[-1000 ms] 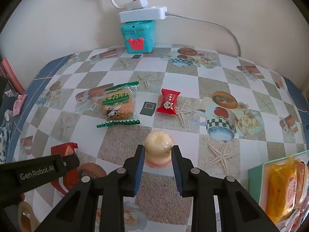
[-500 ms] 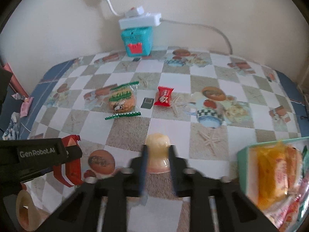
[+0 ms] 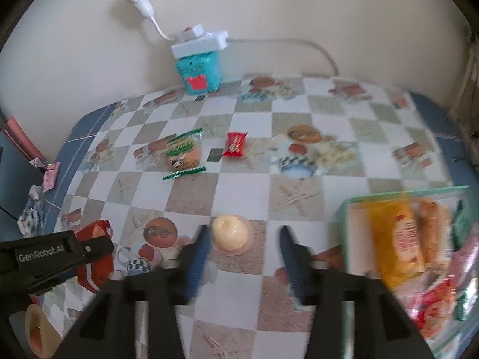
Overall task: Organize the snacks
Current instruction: 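Grasp the red box with left tool while right tool grasps round cream pastry, then carry red box and pastry over the tray and open both tools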
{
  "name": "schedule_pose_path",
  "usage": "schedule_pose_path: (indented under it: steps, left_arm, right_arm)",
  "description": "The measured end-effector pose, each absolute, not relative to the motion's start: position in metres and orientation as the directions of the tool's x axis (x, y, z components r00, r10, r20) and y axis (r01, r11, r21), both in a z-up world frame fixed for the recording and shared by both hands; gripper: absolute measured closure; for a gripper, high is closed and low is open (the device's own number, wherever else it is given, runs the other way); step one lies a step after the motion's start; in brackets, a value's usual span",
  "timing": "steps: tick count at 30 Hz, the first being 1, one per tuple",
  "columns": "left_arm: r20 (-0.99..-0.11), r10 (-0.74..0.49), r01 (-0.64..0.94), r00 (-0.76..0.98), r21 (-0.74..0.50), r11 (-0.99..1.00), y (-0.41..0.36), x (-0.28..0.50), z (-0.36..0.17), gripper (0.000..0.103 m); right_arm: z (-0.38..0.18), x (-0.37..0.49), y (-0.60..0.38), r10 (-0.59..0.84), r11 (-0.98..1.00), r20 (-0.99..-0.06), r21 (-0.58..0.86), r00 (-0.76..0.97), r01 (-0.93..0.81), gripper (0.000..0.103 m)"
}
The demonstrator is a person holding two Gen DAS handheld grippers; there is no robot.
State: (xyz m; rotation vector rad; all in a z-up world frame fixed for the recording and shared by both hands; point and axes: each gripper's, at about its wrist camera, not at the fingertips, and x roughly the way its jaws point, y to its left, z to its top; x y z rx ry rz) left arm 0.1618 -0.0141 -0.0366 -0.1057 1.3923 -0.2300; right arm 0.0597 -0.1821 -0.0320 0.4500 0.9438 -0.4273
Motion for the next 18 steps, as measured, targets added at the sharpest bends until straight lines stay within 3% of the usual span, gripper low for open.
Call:
schedule_pose_path:
  steps: [10, 12, 18]
  left_arm:
    - [-0.963, -0.237, 0.039, 0.132, -0.234, 0.972, -0.003, 0.181, -0.054, 0.06]
    - [-0.962, -0.244, 0.045, 0.125, -0.24, 0.97, -0.006, 0.182, -0.057, 0.06]
    - [-0.96, -0.26, 0.061, 0.107, -0.255, 0.965, -0.013, 0.18, -0.061, 0.06]
  right_arm:
    - [-0.087, 0.099, -0.179, -0.152, 0.846, -0.896, 0.1, 0.417, 0.524, 0.048]
    - [-0.091, 0.103, -0.176, -0.168, 0.855, -0.896, 0.076, 0.412, 0.513, 0.059]
    - [-0.089, 0.101, -0.172, -0.176, 0.864, -0.891, 0.064, 0.419, 0.499, 0.063]
